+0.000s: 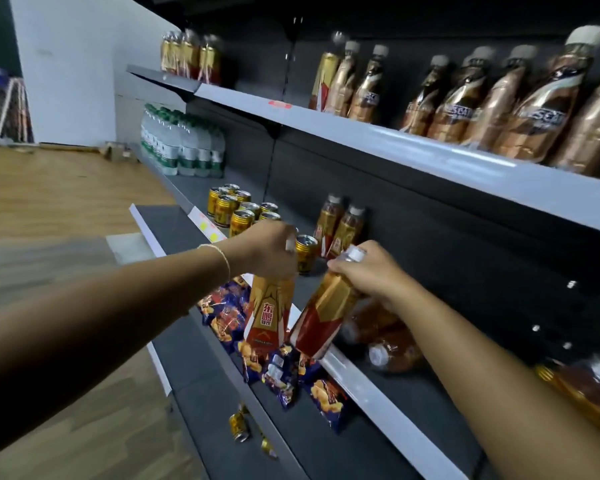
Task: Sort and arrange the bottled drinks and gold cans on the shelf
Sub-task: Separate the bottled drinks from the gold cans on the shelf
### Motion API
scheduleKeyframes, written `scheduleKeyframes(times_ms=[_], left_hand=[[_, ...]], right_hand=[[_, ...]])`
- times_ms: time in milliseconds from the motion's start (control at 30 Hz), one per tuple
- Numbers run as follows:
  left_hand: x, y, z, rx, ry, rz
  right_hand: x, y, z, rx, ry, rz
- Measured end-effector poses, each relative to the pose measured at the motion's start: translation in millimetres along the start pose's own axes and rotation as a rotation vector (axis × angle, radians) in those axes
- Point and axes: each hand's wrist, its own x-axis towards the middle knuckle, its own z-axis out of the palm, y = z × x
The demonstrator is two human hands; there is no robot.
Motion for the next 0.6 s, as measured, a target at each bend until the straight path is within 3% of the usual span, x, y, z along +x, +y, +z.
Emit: scheduleKeyframes(times_ms=[333,600], left_hand=[[117.2,1.4,19.9,-0.078,-0.029,0.055],[198.4,-19.0,31.5,-0.205,-0.041,0.18]], right_hand=[[61.4,23.9,-19.8,0.24,0.156,0.094],[114.5,30.3,-19.0,0.052,0.294,0.254]])
